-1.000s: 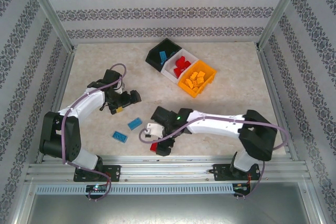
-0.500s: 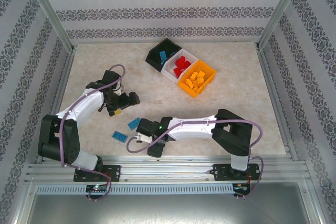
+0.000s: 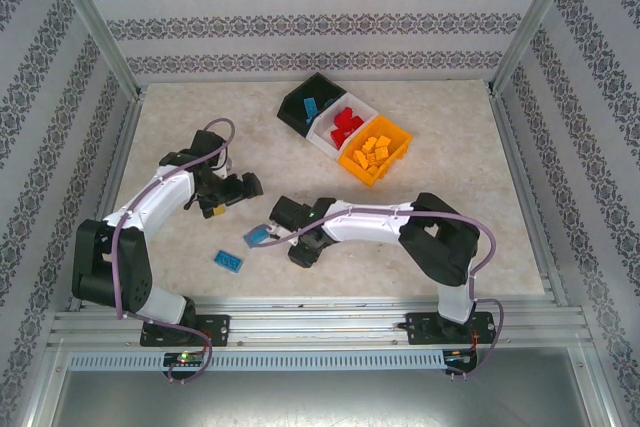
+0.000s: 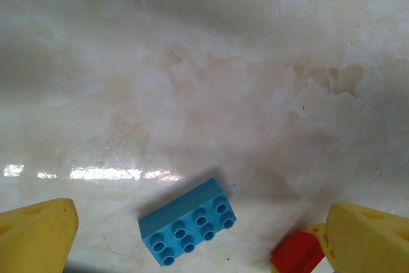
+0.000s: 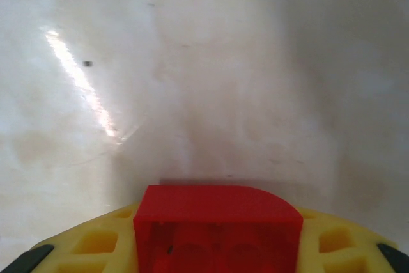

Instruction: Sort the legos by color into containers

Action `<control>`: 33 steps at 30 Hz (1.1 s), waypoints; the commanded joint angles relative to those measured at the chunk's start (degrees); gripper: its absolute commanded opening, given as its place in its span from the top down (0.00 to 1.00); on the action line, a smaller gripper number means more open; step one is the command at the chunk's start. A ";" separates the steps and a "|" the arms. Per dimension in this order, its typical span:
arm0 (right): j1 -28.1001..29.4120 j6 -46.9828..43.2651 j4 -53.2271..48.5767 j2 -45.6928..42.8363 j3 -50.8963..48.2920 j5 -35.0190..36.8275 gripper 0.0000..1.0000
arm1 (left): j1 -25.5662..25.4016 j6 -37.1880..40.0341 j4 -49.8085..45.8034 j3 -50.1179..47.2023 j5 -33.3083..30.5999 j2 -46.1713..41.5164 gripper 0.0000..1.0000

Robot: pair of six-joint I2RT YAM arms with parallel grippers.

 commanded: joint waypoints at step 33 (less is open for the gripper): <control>-44.65 38.69 -5.44 23.65 54.11 -18.53 0.61 | -10.74 8.71 -10.58 6.44 -7.69 6.65 0.00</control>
